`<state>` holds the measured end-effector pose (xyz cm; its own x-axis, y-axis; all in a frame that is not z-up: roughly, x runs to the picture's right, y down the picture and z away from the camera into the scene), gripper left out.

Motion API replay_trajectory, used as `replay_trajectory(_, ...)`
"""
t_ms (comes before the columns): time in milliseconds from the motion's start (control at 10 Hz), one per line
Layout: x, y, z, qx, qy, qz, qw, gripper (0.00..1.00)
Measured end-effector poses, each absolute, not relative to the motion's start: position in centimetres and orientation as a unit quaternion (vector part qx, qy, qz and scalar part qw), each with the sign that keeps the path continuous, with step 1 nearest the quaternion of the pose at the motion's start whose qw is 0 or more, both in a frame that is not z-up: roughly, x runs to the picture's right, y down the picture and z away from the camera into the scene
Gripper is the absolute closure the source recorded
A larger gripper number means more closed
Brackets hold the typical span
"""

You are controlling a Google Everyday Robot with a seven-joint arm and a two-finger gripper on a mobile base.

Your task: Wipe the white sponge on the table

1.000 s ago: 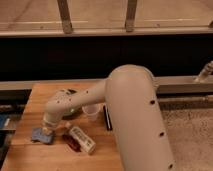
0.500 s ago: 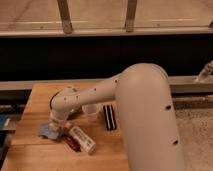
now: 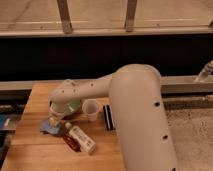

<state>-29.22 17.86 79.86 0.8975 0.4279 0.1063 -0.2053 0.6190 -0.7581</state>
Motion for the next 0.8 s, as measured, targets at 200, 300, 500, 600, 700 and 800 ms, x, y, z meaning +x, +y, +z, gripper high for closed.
replay_trajectory(200, -31.9, 16.7, 81.0, -0.405, -0.143, 0.155, 0.890, 1.00)
replay_trajectory(300, -33.6, 16.5, 81.3, -0.412, -0.141, 0.134, 0.890, 1.00)
replay_trajectory(500, -36.6, 17.8, 80.9, -0.424, -0.145, 0.099, 0.888, 1.00)
replay_trajectory(600, -37.7, 19.0, 80.3, -0.432, -0.147, 0.087, 0.886, 1.00)
replay_trajectory(700, -38.7, 20.5, 79.5, -0.444, -0.147, 0.074, 0.881, 1.00)
replay_trajectory(800, -39.4, 21.8, 78.7, -0.453, -0.145, 0.066, 0.877, 1.00)
